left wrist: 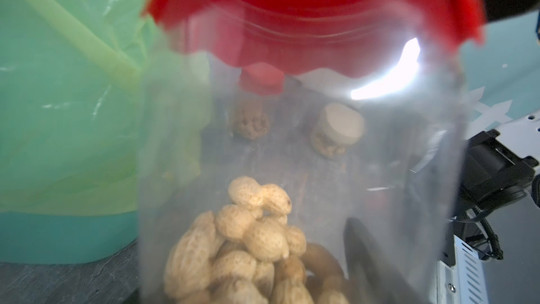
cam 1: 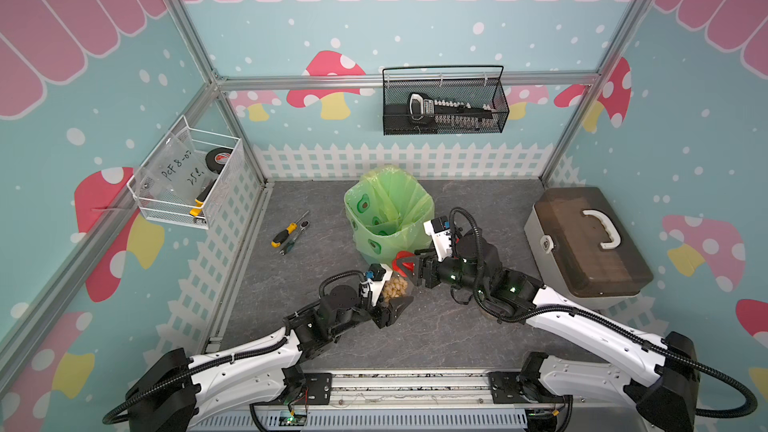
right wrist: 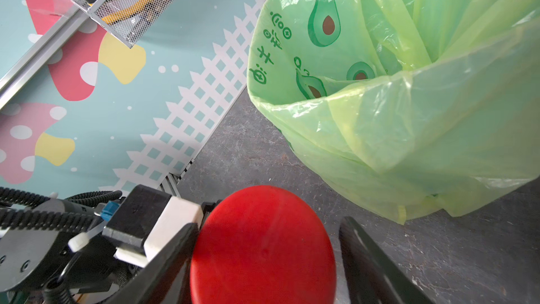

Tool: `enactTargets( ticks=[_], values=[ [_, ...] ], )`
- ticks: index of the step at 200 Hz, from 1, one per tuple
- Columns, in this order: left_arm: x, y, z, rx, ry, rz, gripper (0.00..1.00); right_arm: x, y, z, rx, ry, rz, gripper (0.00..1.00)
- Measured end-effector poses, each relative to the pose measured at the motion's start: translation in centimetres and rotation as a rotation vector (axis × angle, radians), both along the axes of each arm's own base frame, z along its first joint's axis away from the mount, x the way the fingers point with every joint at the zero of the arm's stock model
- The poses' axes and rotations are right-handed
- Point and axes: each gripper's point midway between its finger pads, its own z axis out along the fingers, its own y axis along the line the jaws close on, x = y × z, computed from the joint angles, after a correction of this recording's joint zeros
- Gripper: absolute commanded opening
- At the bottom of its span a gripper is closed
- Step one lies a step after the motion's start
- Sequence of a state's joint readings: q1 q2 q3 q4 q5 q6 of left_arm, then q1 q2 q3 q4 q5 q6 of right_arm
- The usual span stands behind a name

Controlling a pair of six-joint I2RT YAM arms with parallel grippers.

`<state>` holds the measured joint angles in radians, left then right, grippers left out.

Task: Empty moldy peanuts from jars
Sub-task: Unscrew the lid from the jar.

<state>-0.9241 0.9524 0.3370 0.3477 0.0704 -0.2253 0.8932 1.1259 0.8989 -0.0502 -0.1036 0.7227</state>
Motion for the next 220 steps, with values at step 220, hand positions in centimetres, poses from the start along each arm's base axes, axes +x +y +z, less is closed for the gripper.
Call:
enactTargets(
  ticks=[220],
  values=[
    [-5.2,-2.1,6.0,-0.271,0.128,-0.400,0.39,-5.3,0.8,6.4,0.199,-0.282,0.571,0.51]
  ],
)
